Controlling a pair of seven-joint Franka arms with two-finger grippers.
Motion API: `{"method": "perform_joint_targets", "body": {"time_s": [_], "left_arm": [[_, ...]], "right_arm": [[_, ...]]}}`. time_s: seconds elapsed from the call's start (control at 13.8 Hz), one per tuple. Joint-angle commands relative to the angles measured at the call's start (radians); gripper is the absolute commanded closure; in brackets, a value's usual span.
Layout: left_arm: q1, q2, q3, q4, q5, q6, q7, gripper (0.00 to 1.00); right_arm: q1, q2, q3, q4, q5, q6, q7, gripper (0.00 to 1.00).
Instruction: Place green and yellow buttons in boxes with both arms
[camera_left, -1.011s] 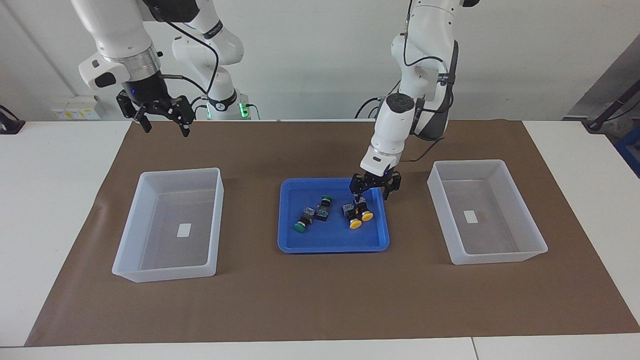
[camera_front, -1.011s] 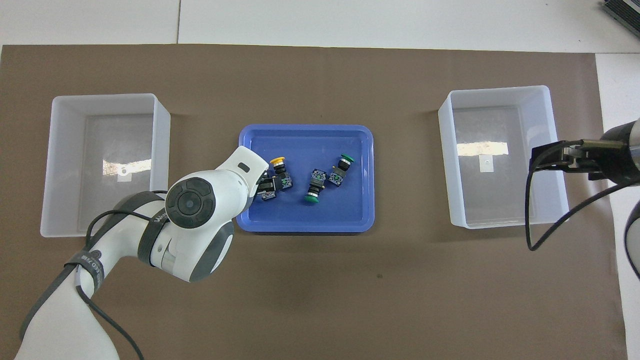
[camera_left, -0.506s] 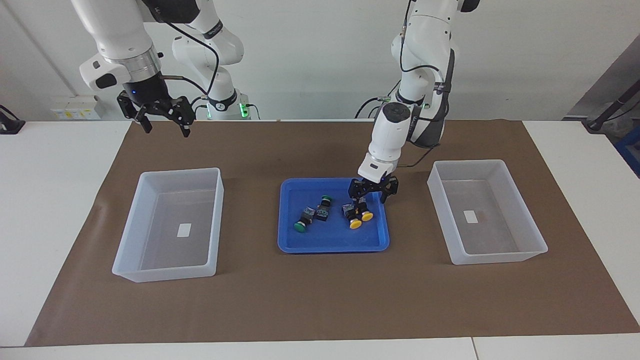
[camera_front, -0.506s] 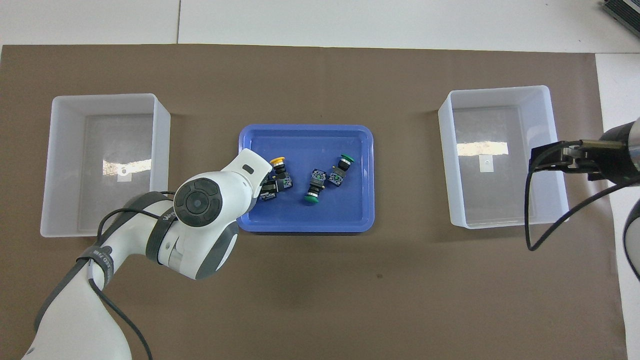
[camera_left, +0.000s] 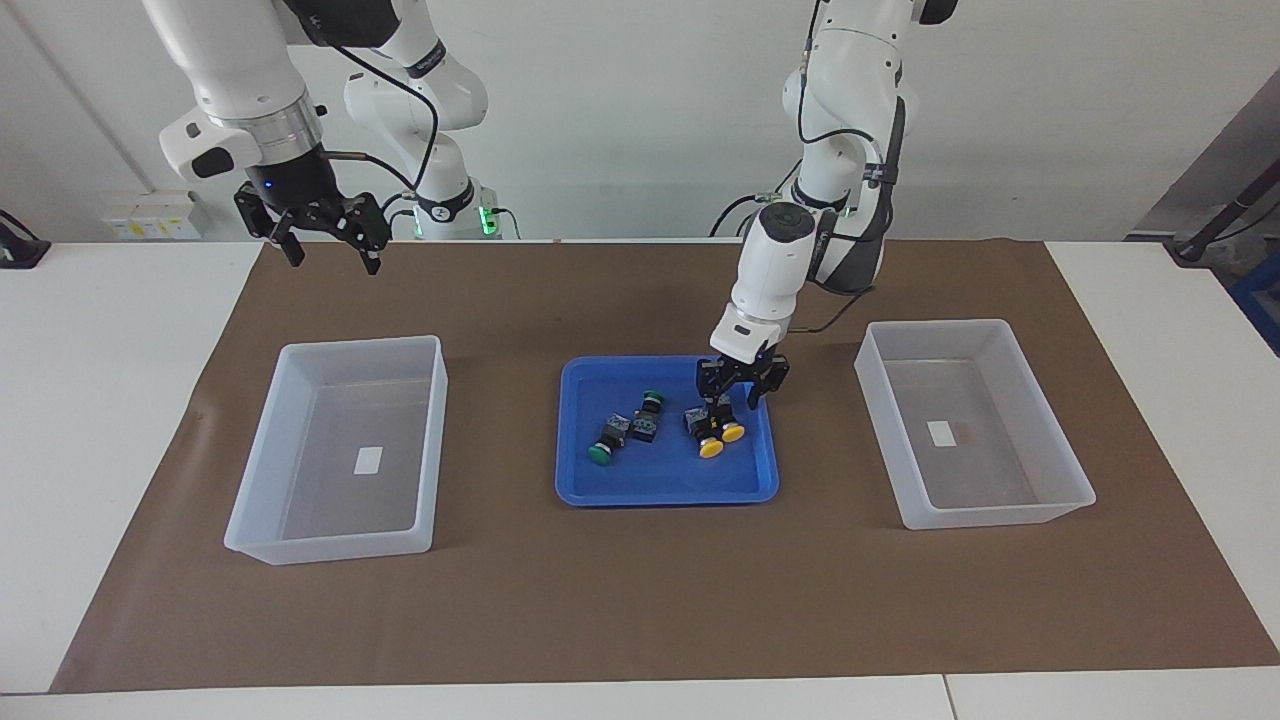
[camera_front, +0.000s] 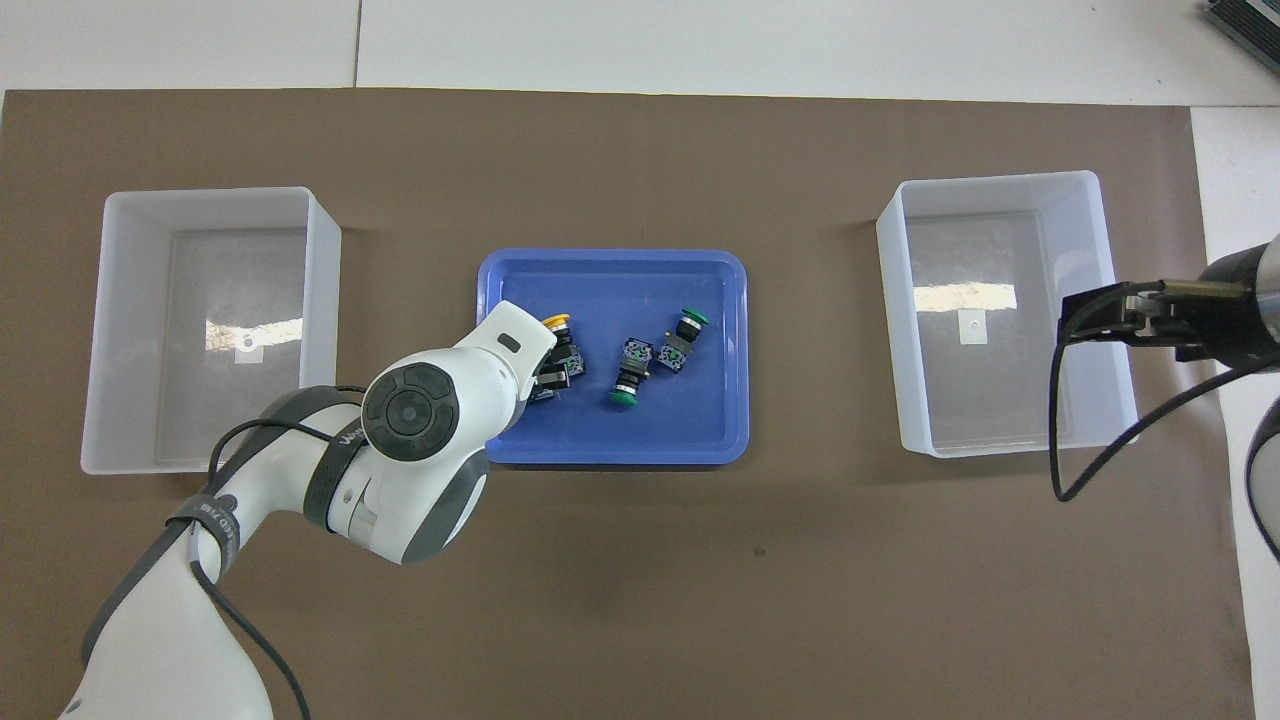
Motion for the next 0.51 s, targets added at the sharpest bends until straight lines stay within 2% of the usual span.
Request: {"method": "perform_joint_targets", "body": {"time_s": [0.0, 0.36, 0.43], "left_arm": [[-0.025, 0.014, 0.014, -0.011, -0.01, 0.023, -0.012, 0.43], [-0.021, 0.079, 0.016, -0.015, -0.01, 0.107, -0.01, 0.44], [-0.02, 0.079, 0.016, -0.013, -0.01, 0.107, -0.01, 0.51]], "right_arm": [[-0.006, -0.019, 0.003, -0.025, 0.01, 0.023, 0.01, 0.0], [-0.006, -0.019, 0.003, -0.025, 0.01, 0.023, 0.01, 0.0], [-0.006, -0.019, 0.003, -0.025, 0.01, 0.023, 0.01, 0.0]]}}
